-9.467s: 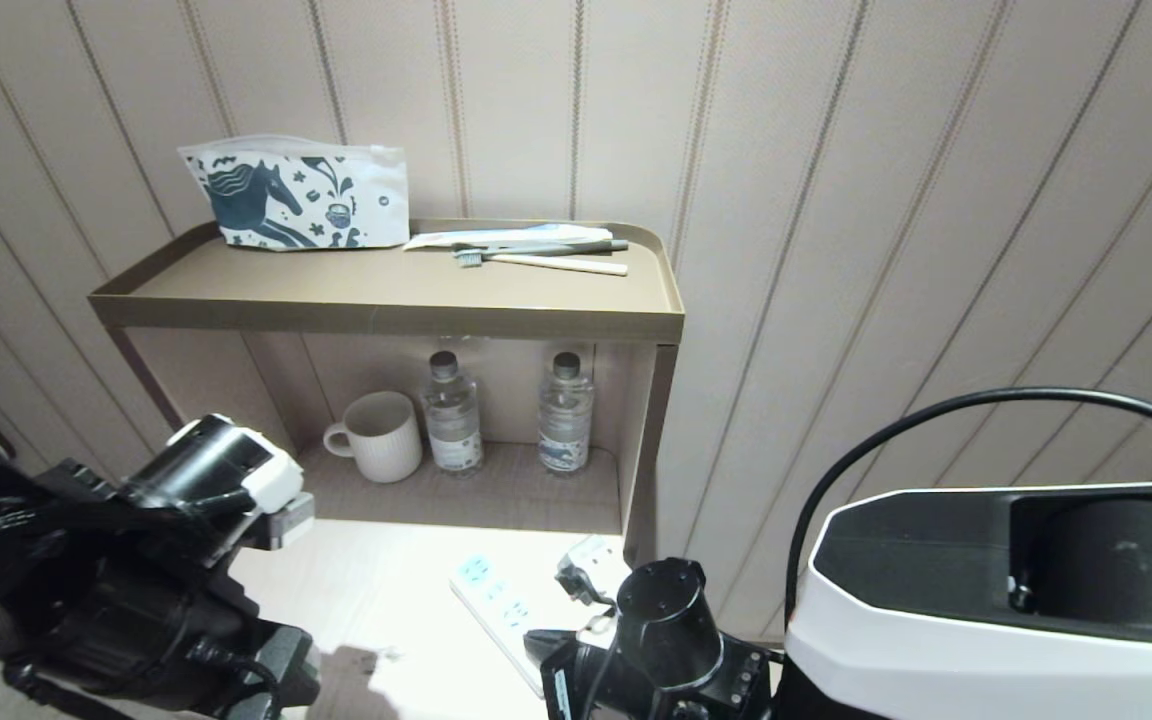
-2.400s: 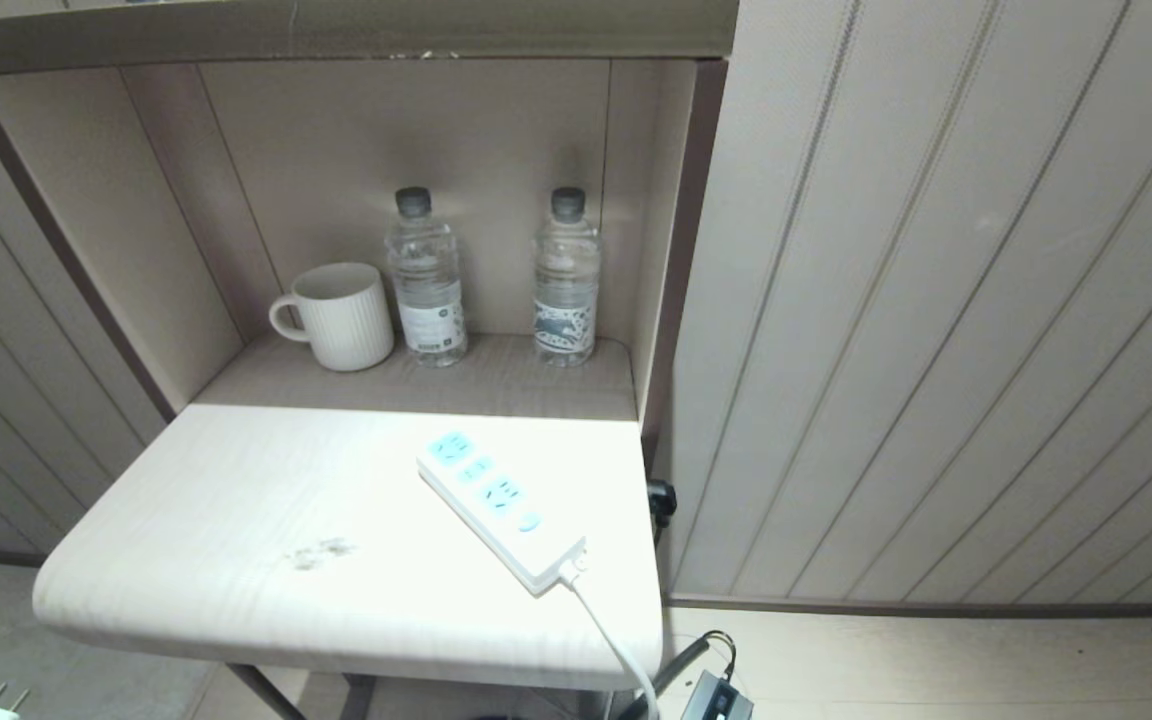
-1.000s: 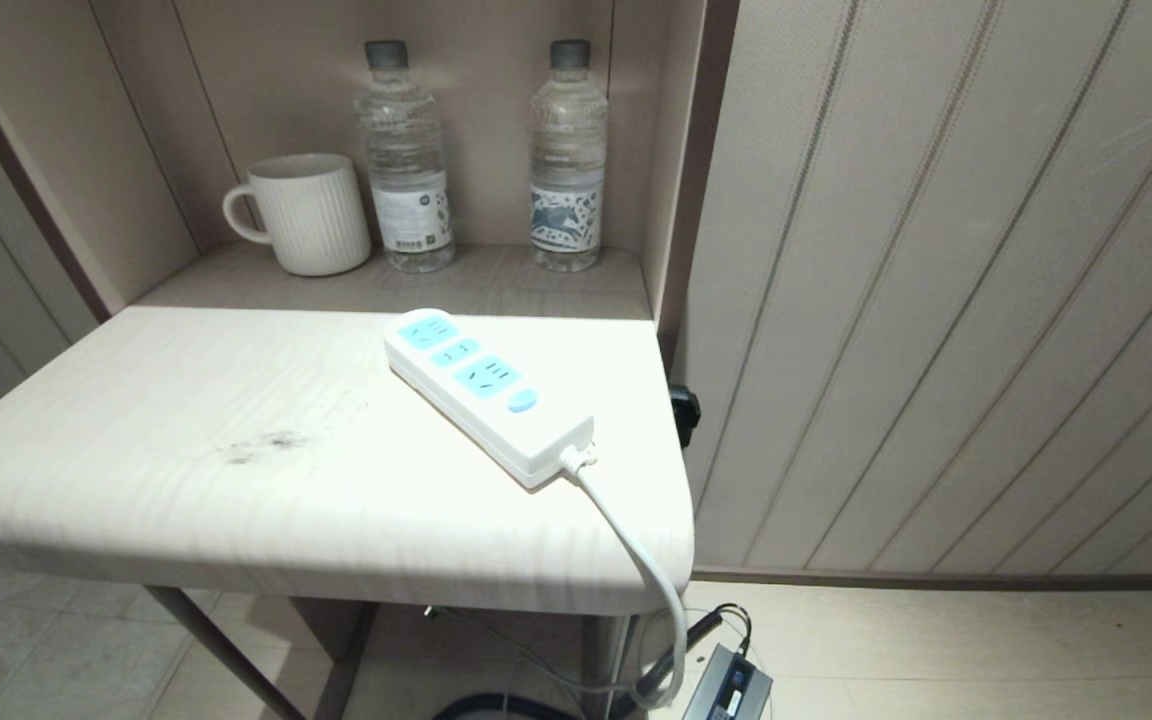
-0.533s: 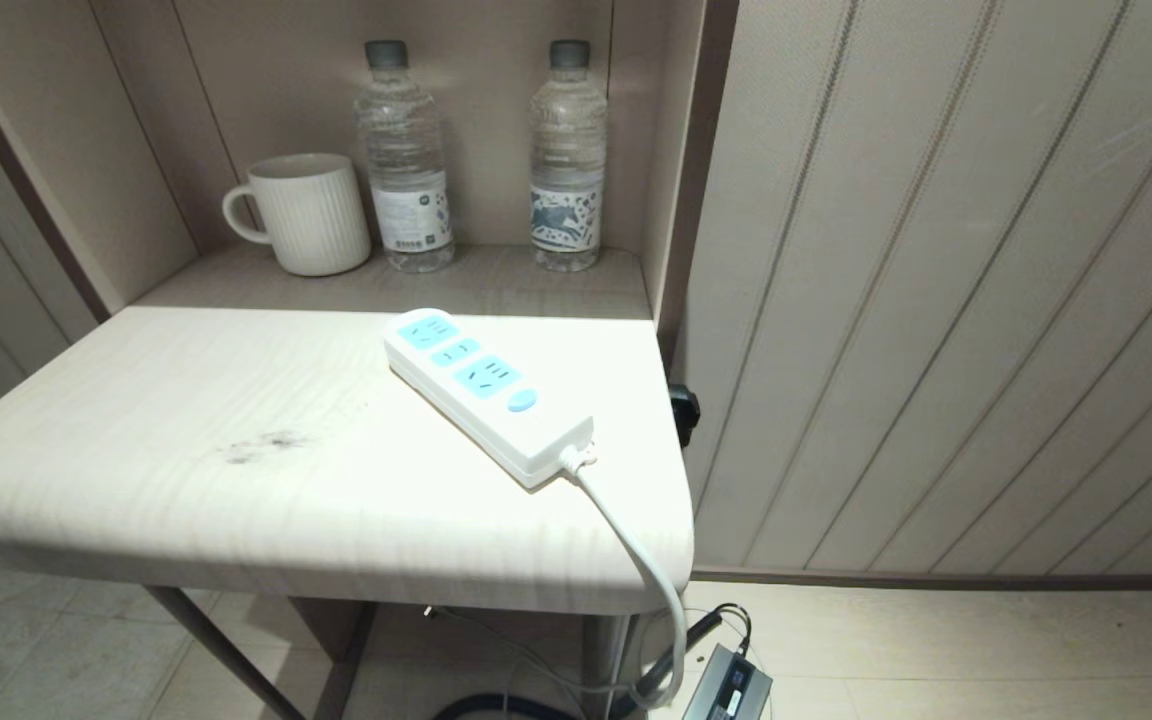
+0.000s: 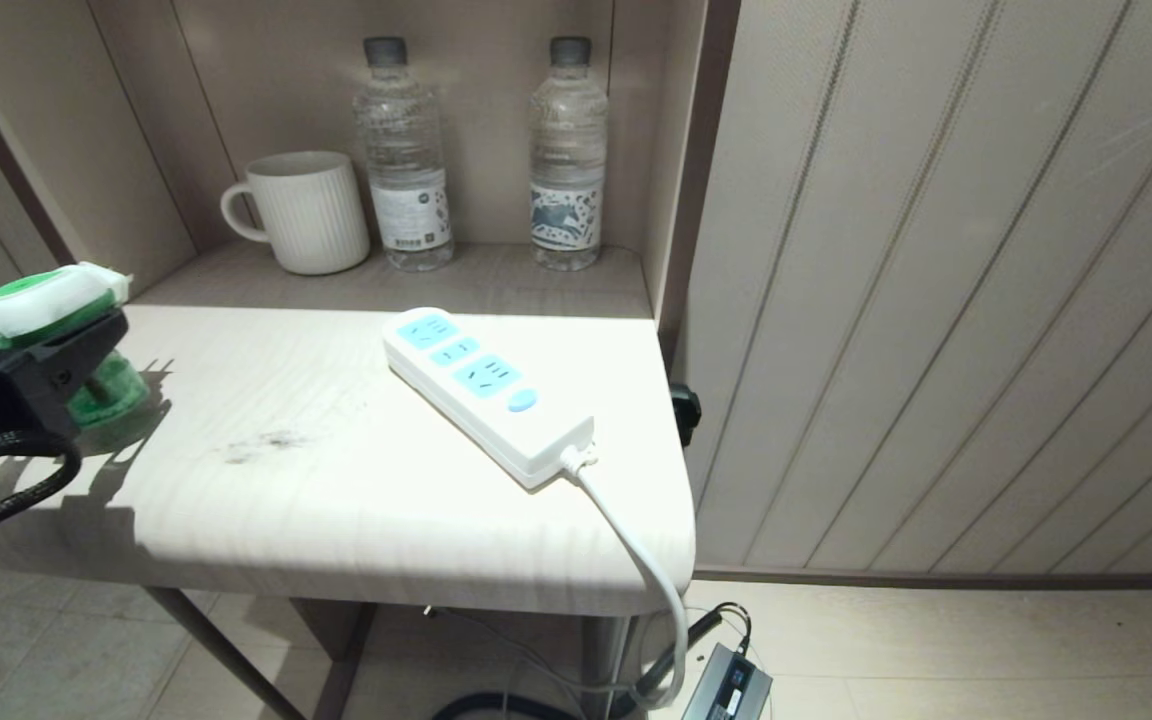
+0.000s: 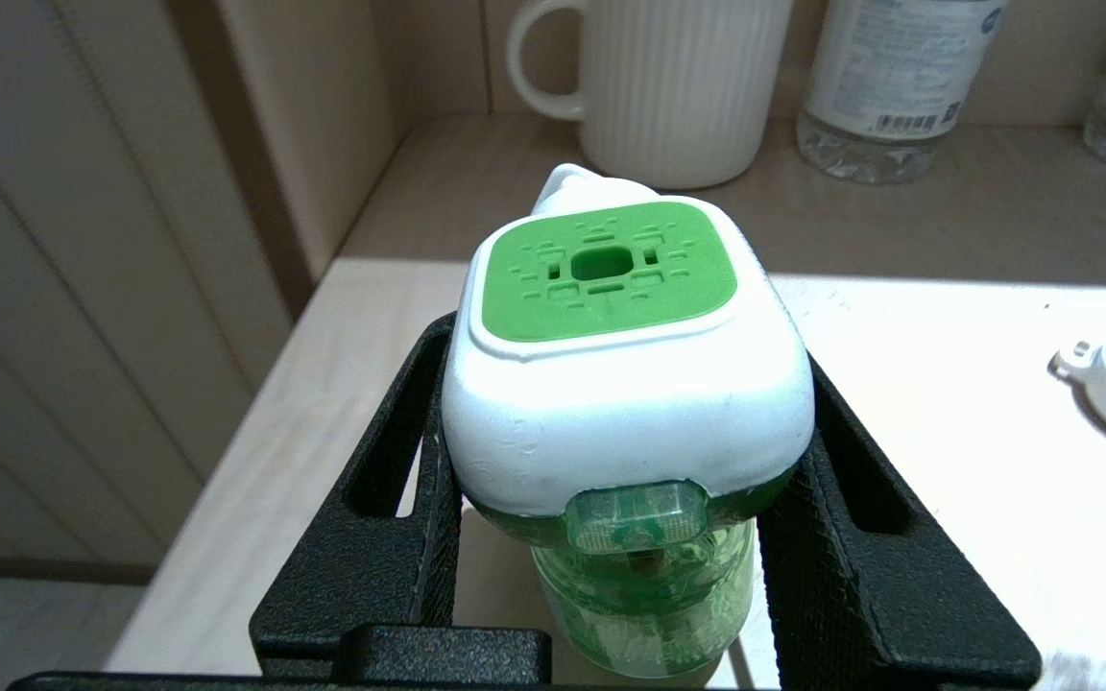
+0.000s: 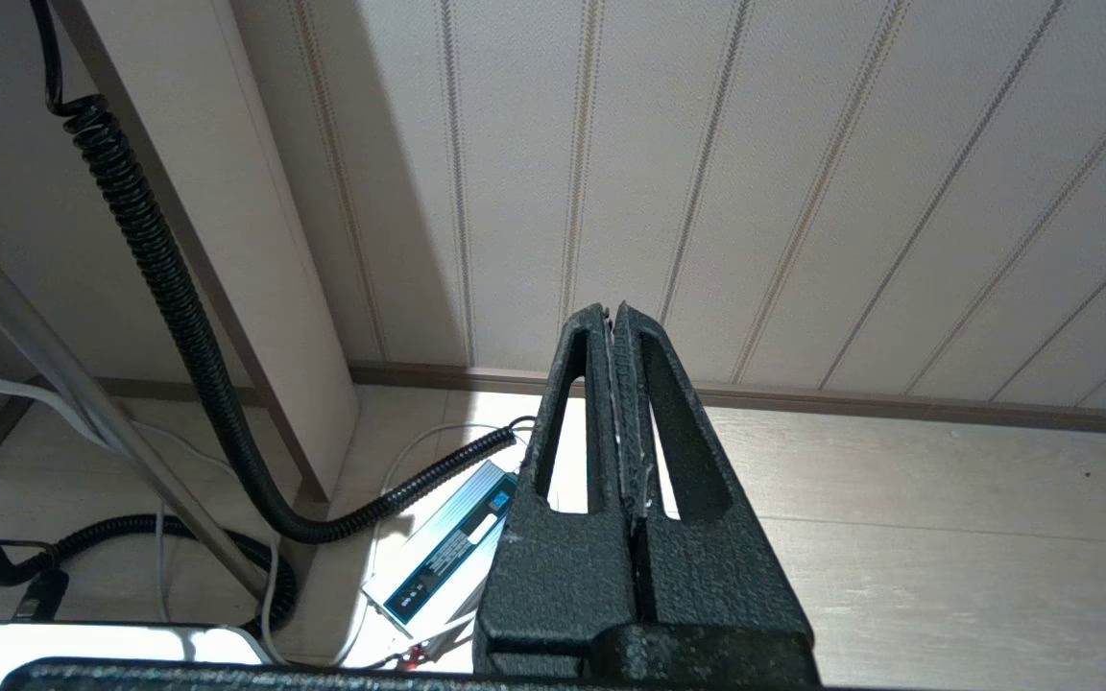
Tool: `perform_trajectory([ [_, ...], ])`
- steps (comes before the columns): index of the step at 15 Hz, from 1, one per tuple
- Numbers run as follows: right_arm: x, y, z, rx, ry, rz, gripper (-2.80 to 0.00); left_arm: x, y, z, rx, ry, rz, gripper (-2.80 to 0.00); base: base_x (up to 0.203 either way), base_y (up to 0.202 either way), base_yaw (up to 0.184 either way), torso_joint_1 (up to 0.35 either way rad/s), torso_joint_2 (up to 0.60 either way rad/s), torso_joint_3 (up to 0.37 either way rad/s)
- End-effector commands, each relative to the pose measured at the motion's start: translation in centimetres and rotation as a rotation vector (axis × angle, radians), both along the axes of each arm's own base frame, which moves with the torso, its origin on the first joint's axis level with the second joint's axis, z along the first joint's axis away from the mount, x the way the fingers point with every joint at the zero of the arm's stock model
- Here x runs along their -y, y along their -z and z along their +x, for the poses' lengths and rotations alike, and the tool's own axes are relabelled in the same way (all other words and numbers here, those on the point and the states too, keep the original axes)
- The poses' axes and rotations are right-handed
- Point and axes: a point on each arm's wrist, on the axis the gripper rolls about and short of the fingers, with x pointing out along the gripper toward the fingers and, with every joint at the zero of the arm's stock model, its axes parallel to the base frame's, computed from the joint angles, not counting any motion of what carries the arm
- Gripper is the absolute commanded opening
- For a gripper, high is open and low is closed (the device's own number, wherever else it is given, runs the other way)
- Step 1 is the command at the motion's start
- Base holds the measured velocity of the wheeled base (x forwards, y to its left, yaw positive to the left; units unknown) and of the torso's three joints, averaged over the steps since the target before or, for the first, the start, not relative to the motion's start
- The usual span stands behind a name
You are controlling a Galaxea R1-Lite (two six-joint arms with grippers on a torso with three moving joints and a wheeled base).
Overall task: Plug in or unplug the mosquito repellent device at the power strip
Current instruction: Place the mosquito repellent liquid on the table
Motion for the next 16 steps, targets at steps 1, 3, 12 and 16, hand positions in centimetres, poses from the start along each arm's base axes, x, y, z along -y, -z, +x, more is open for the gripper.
perform_trajectory([
  [1, 0.0, 0.0, 0.0, -0.001, -0.001, 0.000, -2.80, 2.0, 0.6, 2.7, -0.037, 0.005, 0.008, -2.80, 0.000, 0.000, 0.000, 0.000, 0.00, 0.000],
  [3, 0.0, 0.0, 0.0, -0.001, 0.001, 0.000, -2.80, 2.4, 0.7, 3.6, -0.047, -0.003, 0.011, -2.80, 0.000, 0.000, 0.000, 0.000, 0.00, 0.000],
  [12, 0.0, 0.0, 0.0, -0.001, -0.001, 0.000, -2.80, 2.8, -0.9, 5.0, 0.027, -0.077, 0.124, 0.00, 0.000, 0.000, 0.000, 0.000, 0.00, 0.000],
  [16, 0.0, 0.0, 0.0, -0.001, 0.000, 0.000, -2.80, 2.4, -2.3, 3.8, 0.080, -0.091, 0.128, 0.00, 0.000, 0.000, 0.000, 0.000, 0.00, 0.000],
])
